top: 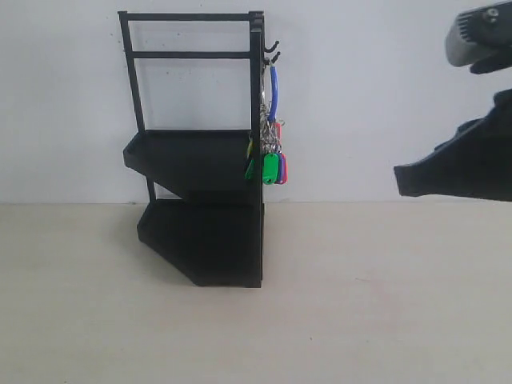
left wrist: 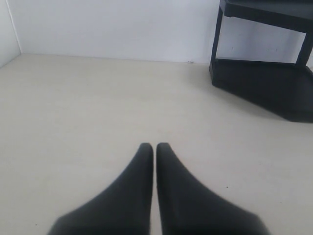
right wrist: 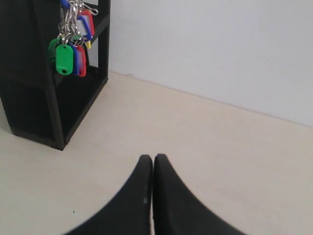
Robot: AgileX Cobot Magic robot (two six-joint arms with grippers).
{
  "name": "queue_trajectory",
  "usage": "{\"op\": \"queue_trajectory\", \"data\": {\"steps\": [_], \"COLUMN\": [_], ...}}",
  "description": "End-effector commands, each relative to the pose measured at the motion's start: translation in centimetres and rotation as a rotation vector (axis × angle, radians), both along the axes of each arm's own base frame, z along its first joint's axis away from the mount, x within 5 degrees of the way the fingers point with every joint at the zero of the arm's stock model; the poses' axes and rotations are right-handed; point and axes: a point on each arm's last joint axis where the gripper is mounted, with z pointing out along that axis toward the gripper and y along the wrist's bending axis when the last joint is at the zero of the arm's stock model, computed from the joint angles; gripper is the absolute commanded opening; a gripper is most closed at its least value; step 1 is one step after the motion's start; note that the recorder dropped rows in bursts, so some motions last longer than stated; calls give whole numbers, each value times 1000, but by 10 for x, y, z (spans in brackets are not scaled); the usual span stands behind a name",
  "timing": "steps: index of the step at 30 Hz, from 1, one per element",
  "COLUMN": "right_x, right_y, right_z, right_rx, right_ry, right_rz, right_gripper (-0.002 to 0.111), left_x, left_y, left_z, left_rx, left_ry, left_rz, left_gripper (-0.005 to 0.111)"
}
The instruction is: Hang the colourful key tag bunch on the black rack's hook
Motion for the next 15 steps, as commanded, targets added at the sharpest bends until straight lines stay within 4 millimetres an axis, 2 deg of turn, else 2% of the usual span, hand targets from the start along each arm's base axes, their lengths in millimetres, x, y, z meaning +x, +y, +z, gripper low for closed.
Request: {"op": "queue_trajectory", "data": {"steps": [1, 15], "right_x": [-12, -17], "right_y": [-11, -13], "right_z": [8, 13], "right_rx": [22, 43], "right_ry": [-29, -52], "right_rz": [-19, -10], "right_gripper": [0, 0], "left_x": [0, 0], "left_y": [0, 0], "left_z": [1, 1], "left_rx": [-7, -7], "left_ry": [-6, -6], "left_rz": [3, 3], "left_gripper": [4, 4]}}
